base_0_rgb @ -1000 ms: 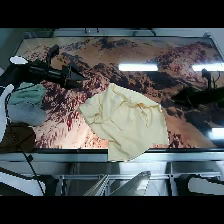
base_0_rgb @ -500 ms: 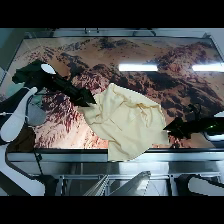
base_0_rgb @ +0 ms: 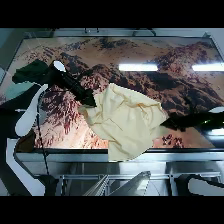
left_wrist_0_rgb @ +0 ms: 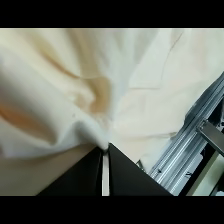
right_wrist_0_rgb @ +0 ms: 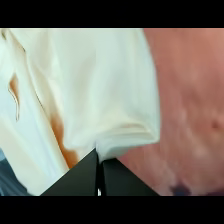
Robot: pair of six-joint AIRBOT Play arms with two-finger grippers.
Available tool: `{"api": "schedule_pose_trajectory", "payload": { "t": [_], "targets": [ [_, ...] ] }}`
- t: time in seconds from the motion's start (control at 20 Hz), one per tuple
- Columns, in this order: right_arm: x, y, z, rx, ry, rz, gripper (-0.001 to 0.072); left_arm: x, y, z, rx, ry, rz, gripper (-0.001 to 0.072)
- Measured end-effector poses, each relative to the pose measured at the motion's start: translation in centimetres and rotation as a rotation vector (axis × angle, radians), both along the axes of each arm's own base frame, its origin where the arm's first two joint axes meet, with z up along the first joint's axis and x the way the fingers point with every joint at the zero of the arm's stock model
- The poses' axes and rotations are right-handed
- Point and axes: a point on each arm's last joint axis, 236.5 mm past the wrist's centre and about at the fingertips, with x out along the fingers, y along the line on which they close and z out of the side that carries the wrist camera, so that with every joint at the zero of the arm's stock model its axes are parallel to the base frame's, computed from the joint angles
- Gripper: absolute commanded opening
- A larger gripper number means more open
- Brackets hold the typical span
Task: Fold the shirts.
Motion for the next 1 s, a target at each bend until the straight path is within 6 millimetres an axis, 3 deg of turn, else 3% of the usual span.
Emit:
{"api": "schedule_pose_trajectory", "payload": {
  "t": [0.15, 0.3, 0.5, 0.65, 0.8, 0.85, 0.9, 0.95, 1.0],
  "targets": [
    [7.3, -4.1, 2.9, -0.133, -0.120, -0.026, 0.0018, -1.8, 2.7, 1.3, 0.011, 0.037, 0.050, 0.0019],
    [14.3, -6.9, 5.6, -0.205, -0.213, -0.058, 0.0018, -6.0, 5.9, 0.9, 0.042, 0.118, 0.138, 0.0020],
    [20.6, -9.0, 8.4, -0.267, -0.306, -0.090, 0.0019, -11.5, 9.1, 0.6, 0.046, 0.196, 0.277, 0.0021],
    [23.5, -10.0, 12.7, -0.305, -0.415, -0.095, 0.0019, -11.0, 9.8, 4.4, -0.053, 0.096, 0.411, 0.0029],
    [24.8, -10.1, 16.2, -0.340, -0.510, -0.068, 0.0021, -9.7, 10.6, 8.8, -0.134, -0.046, 0.504, 0.0034],
    [25.1, -9.9, 16.6, -0.345, -0.525, -0.058, 0.0133, -9.6, 10.8, 9.5, -0.147, -0.070, 0.523, 0.0041],
    [25.3, -9.5, 16.7, -0.347, -0.535, -0.044, 0.0417, -9.6, 10.8, 9.8, -0.157, -0.083, 0.541, 0.0144],
    [25.6, -9.0, 16.5, -0.347, -0.538, -0.029, 0.0480, -9.7, 10.9, 9.6, -0.161, -0.083, 0.559, 0.0336],
    [25.7, -8.4, 16.0, -0.345, -0.532, -0.014, 0.0480, -9.7, 11.0, 9.1, -0.163, -0.074, 0.581, 0.0351]
  ]
}}
